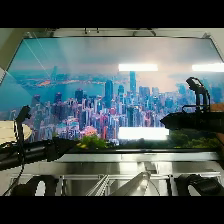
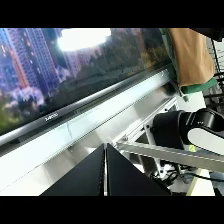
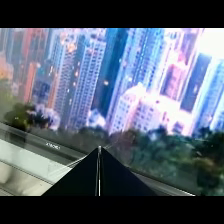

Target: Fold the shirts.

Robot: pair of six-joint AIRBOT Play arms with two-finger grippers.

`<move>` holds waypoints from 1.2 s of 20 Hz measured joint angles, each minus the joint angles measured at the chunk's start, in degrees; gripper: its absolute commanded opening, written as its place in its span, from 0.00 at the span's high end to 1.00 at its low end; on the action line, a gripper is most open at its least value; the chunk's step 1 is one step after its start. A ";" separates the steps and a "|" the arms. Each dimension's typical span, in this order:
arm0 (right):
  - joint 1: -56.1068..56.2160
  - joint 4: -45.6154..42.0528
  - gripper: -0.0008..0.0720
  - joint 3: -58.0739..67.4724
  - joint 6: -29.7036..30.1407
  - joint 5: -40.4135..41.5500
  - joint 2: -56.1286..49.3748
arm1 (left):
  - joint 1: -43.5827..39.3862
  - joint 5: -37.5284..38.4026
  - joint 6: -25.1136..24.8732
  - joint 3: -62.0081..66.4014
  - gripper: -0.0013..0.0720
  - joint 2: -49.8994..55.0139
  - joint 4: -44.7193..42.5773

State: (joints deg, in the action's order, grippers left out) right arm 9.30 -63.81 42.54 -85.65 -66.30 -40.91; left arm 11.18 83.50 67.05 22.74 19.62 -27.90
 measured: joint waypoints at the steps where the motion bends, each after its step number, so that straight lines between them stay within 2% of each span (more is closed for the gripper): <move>1: 0.00 0.00 0.96 0.00 0.00 -0.02 0.00 | 0.00 0.00 0.00 0.00 0.95 0.00 0.00; 4: 0.00 0.00 0.96 0.00 0.00 -0.02 0.00 | 0.17 -0.02 0.07 0.26 0.97 0.00 -0.59; 6: 0.00 0.00 0.96 0.00 0.00 -0.04 0.00 | 1.70 0.02 2.16 3.26 0.97 0.39 -5.16; 7: 0.00 0.00 0.96 0.00 0.00 -0.04 0.00 | 4.52 0.04 4.24 8.22 0.68 1.64 -12.39; 8: 0.00 0.00 0.96 0.00 0.00 -0.04 0.00 | 7.21 -0.17 6.05 12.66 0.51 3.06 -18.84; 9: 0.00 0.00 0.96 0.00 0.00 -0.04 0.00 | 9.70 -0.94 8.11 16.83 0.50 4.74 -25.14; 10: 0.00 0.00 0.96 0.00 0.00 -0.04 0.00 | 12.33 -2.47 10.14 21.16 0.45 6.93 -31.93; 11: 0.00 -0.02 0.96 0.00 0.00 -0.04 -0.04 | 14.51 -3.74 11.82 24.96 0.06 9.42 -37.73; 12: 0.00 0.00 0.96 0.00 0.00 -0.04 -0.09 | 16.37 -4.87 13.49 28.79 0.00 12.70 -43.34; 15: 0.00 -0.02 0.96 0.00 0.00 -0.07 -0.13 | 19.28 -5.84 17.84 37.57 0.00 25.46 -57.16; 18: 0.00 -0.02 0.96 0.00 0.00 -0.11 -0.15 | 20.76 -3.19 20.46 43.74 0.00 40.61 -67.73; 21: 0.00 -0.02 0.96 0.00 0.00 -0.09 -0.15 | 23.61 -0.87 21.51 47.65 0.00 53.44 -75.91; 24: 0.00 -0.04 0.96 0.00 0.00 0.52 -0.15 | 28.76 -0.57 22.10 49.96 0.00 61.64 -79.58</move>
State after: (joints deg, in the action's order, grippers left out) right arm 9.30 -63.86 42.54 -85.65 -65.78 -41.06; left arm 39.94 82.94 89.14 72.71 81.25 -107.48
